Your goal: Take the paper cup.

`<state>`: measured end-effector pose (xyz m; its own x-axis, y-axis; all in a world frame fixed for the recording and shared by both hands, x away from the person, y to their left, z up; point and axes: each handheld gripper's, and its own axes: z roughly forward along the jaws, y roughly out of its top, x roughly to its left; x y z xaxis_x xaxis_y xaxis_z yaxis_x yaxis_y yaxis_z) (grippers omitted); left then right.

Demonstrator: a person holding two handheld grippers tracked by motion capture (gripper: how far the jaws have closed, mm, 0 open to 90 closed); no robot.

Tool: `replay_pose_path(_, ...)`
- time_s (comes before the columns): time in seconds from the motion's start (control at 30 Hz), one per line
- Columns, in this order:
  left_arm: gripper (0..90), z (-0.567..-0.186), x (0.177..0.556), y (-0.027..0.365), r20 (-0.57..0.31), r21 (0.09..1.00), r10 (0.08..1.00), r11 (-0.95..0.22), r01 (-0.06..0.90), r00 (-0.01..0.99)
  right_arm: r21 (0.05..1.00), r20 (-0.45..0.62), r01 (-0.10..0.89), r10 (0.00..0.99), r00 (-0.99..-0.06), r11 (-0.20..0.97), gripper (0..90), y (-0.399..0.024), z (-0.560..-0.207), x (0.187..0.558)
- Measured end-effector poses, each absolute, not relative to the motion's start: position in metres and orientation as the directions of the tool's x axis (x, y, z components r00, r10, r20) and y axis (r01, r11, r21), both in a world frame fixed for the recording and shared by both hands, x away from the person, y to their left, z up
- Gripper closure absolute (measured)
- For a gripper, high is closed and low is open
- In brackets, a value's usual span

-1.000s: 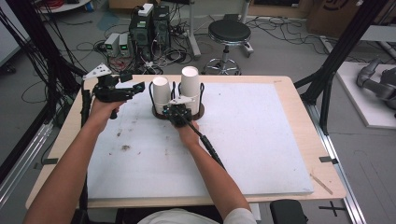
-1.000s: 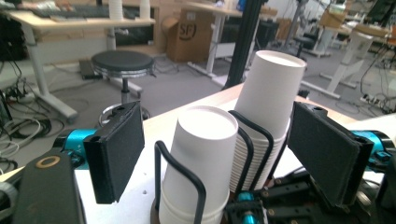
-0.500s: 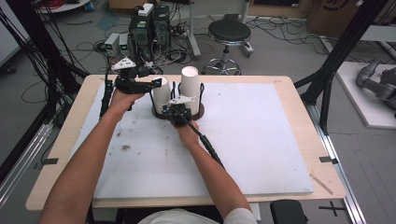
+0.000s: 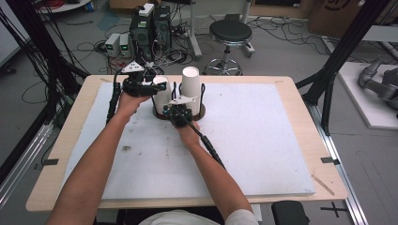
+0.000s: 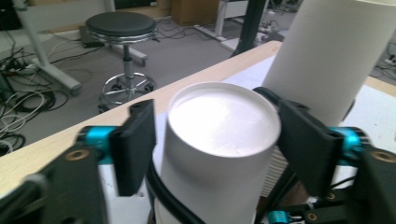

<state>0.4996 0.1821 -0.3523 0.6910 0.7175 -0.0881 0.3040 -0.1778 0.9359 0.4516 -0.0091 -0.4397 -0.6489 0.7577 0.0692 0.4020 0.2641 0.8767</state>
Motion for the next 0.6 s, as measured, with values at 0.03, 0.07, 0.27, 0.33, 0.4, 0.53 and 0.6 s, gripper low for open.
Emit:
replay_pose_path(0.03, 34.3, -0.352, 0.499, 0.182, -0.081, 0.936, 0.715, -0.186, 0.300, 0.695, 0.876, 0.071, 0.404, 0.757, -0.649, 0.264, 90.0, -0.009, -0.440, 0.451)
replay_pose_path(0.07, 34.3, -0.351, 0.499, 0.182, -0.068, 0.935, 0.710, -0.199, 0.293, 0.700, 0.876, 0.071, 0.404, 0.757, -0.649, 0.264, 90.0, -0.009, -0.440, 0.451)
replay_pose_path(0.27, 35.3, -0.344, 0.496, 0.184, -0.067, 0.945, 0.709, -0.181, 0.273, 0.702, 0.876, 0.070, 0.403, 0.757, -0.650, 0.266, 90.0, -0.009, -0.441, 0.452)
replay_pose_path(0.33, 35.4, -0.338, 0.495, 0.185, -0.072, 0.951, 0.708, -0.163, 0.262, 0.702, 0.876, 0.071, 0.404, 0.758, -0.648, 0.264, 90.0, -0.009, -0.441, 0.452)
replay_pose_path(0.4, 35.4, -0.330, 0.493, 0.186, -0.072, 0.958, 0.706, -0.147, 0.246, 0.704, 0.874, 0.073, 0.407, 0.757, -0.650, 0.265, 90.0, -0.009, -0.441, 0.452)
replay_pose_path(0.53, 35.4, -0.316, 0.488, 0.186, -0.063, 0.969, 0.704, -0.125, 0.211, 0.708, 0.873, 0.070, 0.407, 0.757, -0.650, 0.269, 90.0, -0.009, -0.441, 0.452)
replay_pose_path(0.6, 35.4, -0.311, 0.485, 0.187, -0.061, 0.972, 0.705, -0.119, 0.203, 0.706, 0.871, 0.066, 0.407, 0.757, -0.650, 0.274, 90.0, -0.009, -0.441, 0.452)
